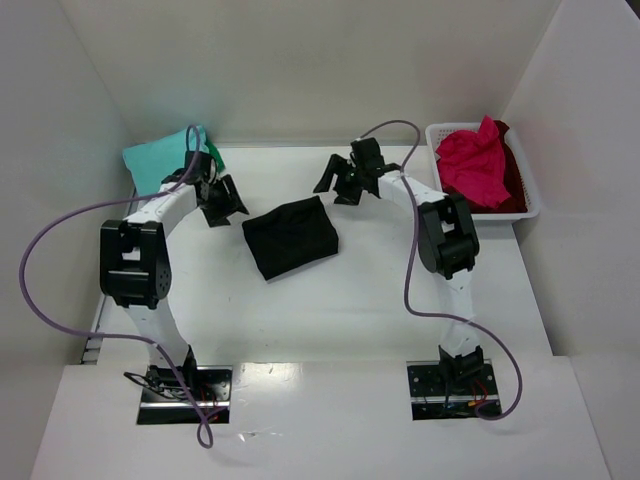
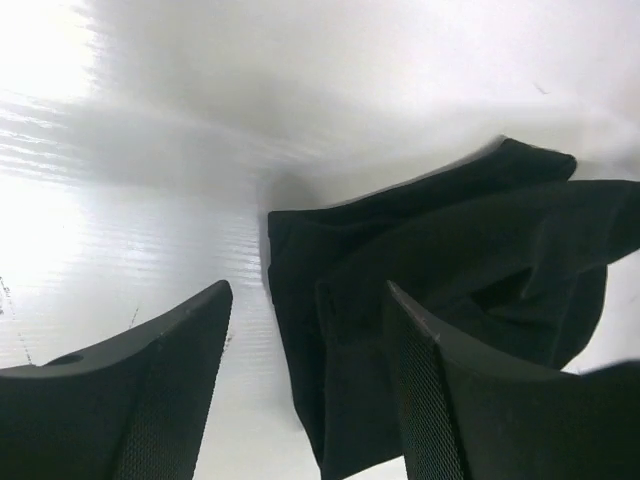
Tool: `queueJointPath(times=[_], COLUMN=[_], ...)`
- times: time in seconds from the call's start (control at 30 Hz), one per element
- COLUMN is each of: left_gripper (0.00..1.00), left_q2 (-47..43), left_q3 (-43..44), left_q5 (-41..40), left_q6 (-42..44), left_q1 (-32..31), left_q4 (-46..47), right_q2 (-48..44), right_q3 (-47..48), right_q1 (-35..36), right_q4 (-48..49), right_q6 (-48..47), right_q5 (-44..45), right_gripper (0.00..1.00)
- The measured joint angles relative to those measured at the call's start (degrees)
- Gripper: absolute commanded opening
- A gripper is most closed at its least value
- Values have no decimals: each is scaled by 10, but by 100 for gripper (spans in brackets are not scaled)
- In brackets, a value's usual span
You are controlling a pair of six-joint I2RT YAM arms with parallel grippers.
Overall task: Fold and stack the t-shirts
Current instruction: Fold the long partially folded tshirt into a neat square
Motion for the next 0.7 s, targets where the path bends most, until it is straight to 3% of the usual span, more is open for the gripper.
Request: queueJointPath(times=[0.03, 0.1, 0.13, 0.17, 0.23, 0.33, 0.53, 0.7], left_gripper=[69, 54, 44, 24, 10, 0, 0, 0], left_q2=[-2, -9, -15, -21, -35, -51, -51, -3], left_q3=[0, 0, 0, 0, 0, -5, -56, -75], left_q5=[2, 20, 31, 42, 70, 113, 179, 176], left_q6=[1, 2, 2, 3, 9, 17, 13, 9], left_q1=[1, 2, 2, 2, 0, -12, -58, -66], left_q4=[1, 4, 6, 9, 17, 44, 91, 111], right_q2=[-4, -19, -29, -41, -65, -92, -98, -76], right_q3=[0, 0, 0, -1, -1, -1, -20, -62], right_q1=[-3, -9, -12, -13, -14, -12, 13, 47], right_q4=[-4, -10, -10, -9, -5, 4, 16, 27], right_q6=[-2, -8, -10, -12, -7, -5, -6, -3], right_q5=[3, 9, 10, 11, 5, -16, -60, -78], right_gripper=[69, 50, 24, 12, 0, 0, 0, 0])
